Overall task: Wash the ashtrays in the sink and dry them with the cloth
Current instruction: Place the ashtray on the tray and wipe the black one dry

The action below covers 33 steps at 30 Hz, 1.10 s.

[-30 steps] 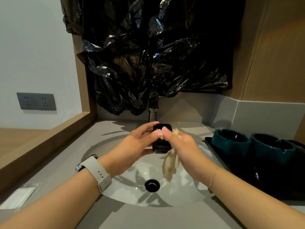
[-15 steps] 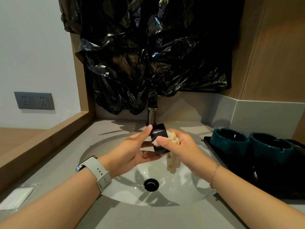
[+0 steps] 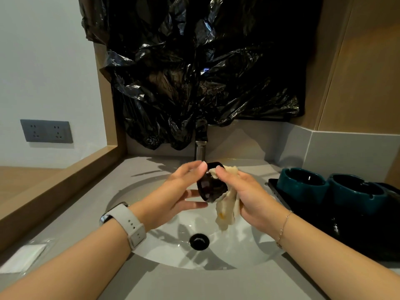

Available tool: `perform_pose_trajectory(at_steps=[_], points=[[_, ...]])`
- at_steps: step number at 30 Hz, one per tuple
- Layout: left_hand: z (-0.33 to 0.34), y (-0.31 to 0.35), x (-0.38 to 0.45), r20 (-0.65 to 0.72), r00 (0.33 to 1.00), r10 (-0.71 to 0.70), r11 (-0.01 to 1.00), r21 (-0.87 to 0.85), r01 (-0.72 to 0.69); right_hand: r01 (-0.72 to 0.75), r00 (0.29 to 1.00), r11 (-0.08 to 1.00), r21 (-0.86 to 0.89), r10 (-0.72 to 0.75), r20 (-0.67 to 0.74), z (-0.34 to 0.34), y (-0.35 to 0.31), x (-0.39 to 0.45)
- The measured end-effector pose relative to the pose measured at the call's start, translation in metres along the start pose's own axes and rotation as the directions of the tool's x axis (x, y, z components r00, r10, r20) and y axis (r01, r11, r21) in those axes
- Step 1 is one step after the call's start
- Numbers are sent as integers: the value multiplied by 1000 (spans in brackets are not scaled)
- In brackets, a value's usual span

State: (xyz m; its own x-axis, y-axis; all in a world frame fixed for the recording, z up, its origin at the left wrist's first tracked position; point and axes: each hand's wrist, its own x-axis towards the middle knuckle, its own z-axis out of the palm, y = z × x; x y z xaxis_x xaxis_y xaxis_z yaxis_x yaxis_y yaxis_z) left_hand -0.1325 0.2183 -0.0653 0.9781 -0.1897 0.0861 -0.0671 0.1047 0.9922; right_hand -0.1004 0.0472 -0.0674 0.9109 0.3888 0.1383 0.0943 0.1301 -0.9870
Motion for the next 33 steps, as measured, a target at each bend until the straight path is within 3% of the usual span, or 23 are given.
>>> perform_pose_trajectory(at_steps=[4,11,14,16,18,20,21,24,27,29,33], points=[[-2,0,0,-45,998,33,999,28,-32,34,998,992,-121,-39,-42,4,2,-3],[-8,-1,3,-73,964,255,951,199,-237,66,988,997,-39,-71,-134,8,0,-3],[-3,-6,0,68,945,320,775,555,-302,-33,980,985,171,66,-190,0,-2,2],[3,-15,1,94,942,322,719,623,-308,-67,960,960,273,136,-244,-9,-2,5],[5,-18,2,-16,956,292,815,527,-240,-67,942,936,344,173,-288,-16,-4,7],[3,-15,5,-139,979,149,970,214,-117,-84,932,887,454,232,-280,-18,-8,9],[2,-13,6,-167,984,67,998,5,-67,-113,925,868,484,270,-266,-18,-9,10],[-2,-5,7,-218,974,-58,919,-394,-33,-246,910,845,474,369,-187,-14,-6,11],[2,-1,5,-232,965,-122,877,-481,-5,-278,923,845,457,366,-115,-1,0,9],[5,-3,5,-215,968,-128,900,-435,22,-218,936,890,401,307,-171,7,1,8],[4,-7,6,-103,976,-190,896,-425,129,-50,965,997,65,65,-254,8,2,3]])
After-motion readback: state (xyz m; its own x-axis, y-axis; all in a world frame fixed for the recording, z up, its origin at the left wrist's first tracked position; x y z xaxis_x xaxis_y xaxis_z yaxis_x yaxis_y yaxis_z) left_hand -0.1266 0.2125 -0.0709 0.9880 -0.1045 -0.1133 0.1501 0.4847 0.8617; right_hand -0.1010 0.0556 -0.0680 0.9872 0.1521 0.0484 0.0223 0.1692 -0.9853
